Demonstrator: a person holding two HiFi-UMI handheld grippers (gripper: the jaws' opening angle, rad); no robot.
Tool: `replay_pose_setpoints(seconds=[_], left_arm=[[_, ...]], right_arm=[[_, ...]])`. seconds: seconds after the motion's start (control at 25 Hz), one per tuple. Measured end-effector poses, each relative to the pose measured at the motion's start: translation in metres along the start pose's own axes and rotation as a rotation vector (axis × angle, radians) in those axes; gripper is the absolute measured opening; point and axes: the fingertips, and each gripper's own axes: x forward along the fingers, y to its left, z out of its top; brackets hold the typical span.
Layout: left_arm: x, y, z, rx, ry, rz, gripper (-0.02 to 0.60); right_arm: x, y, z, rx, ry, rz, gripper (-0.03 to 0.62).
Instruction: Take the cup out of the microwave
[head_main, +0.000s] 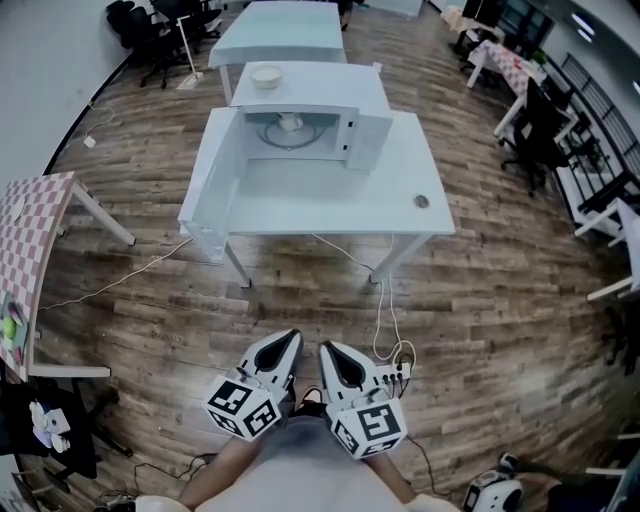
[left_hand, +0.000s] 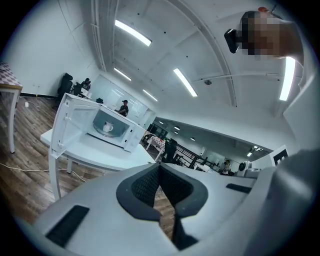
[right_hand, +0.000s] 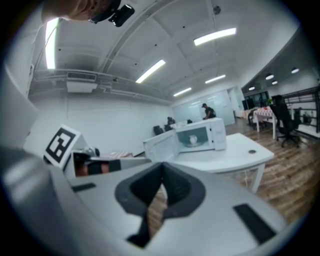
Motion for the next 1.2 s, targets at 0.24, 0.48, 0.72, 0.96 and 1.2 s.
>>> replay_pose_setpoints(seconds=[0.24,0.48,0.72,0.96,1.2], left_arm=[[0.017,0.026,0.012,-0.007,0.008,0.010,0.008],[0.036,0.050,0.032,-0.016,0.006,0.013,0.008],[0.054,0.071,0.058,-0.006,-0.006,0.008,0.008],[0.066,0.088,0.081,0.013,-0.013,-0.008,0.008],[0.075,0.102,0.104,0.042,-0.030,-0.043,0.008]], right_arm=[[0.029,-0.009,0.013,-0.001,-0.017,0.041,0.021],[0.062,-0.023,0.024,-0.001,0.003,0.017,0.021],[0.097,-0.028,0.036,-0.011,0.021,0.015,0.021],[0.126,-0.026,0.051,-0.025,0.020,0.012,0.021],[0.151,-0.025,0.065,-0.043,0.014,0.010,0.021]])
